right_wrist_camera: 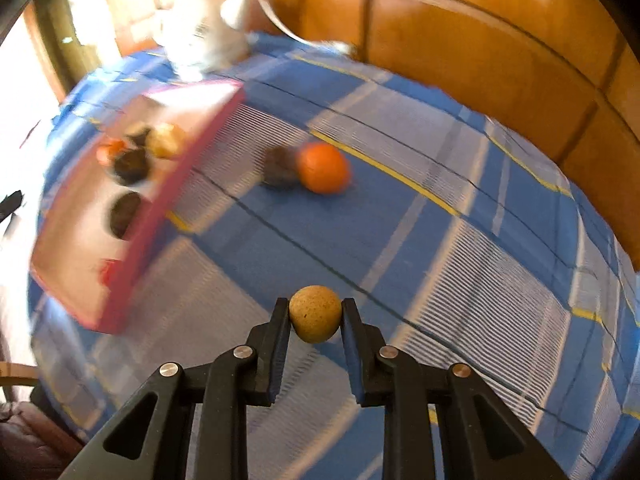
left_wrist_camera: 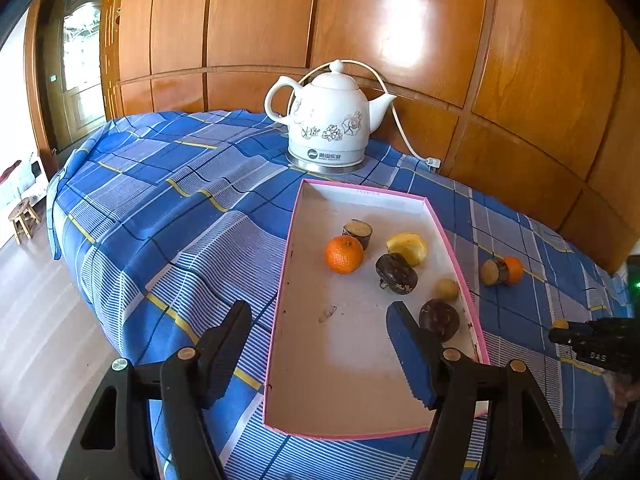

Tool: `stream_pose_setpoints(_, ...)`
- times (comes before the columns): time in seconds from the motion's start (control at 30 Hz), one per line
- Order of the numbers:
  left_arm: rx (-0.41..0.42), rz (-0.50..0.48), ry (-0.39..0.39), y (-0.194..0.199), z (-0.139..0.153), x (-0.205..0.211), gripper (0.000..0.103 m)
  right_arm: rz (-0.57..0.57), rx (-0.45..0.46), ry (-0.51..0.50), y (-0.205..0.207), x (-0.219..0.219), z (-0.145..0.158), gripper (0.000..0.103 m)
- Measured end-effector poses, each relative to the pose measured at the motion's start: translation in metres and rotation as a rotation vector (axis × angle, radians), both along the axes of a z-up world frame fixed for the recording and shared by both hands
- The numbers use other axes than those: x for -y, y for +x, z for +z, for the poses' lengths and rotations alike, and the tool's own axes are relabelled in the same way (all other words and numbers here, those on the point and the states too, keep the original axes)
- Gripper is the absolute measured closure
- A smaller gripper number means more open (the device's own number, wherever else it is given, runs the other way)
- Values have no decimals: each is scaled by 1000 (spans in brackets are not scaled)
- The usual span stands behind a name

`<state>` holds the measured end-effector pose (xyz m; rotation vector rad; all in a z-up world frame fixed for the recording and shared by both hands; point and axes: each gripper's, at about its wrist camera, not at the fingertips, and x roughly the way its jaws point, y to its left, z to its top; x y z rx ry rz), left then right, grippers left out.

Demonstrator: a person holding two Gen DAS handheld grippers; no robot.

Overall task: Organize fruits
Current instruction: 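Carry the small tan potato into the tray and open the right gripper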

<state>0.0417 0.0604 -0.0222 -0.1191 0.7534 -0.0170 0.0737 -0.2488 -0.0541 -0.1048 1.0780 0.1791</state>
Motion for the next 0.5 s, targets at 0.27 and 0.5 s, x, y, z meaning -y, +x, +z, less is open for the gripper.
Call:
stream_pose_setpoints(0.27,-4,3,-7,1,-1,-3,32,187,62,127,-11,-74,29,78)
stream_pose_setpoints(0.5,-8,27,-14,2,-4,-13,30,337,28,177,-6,-141,26,78)
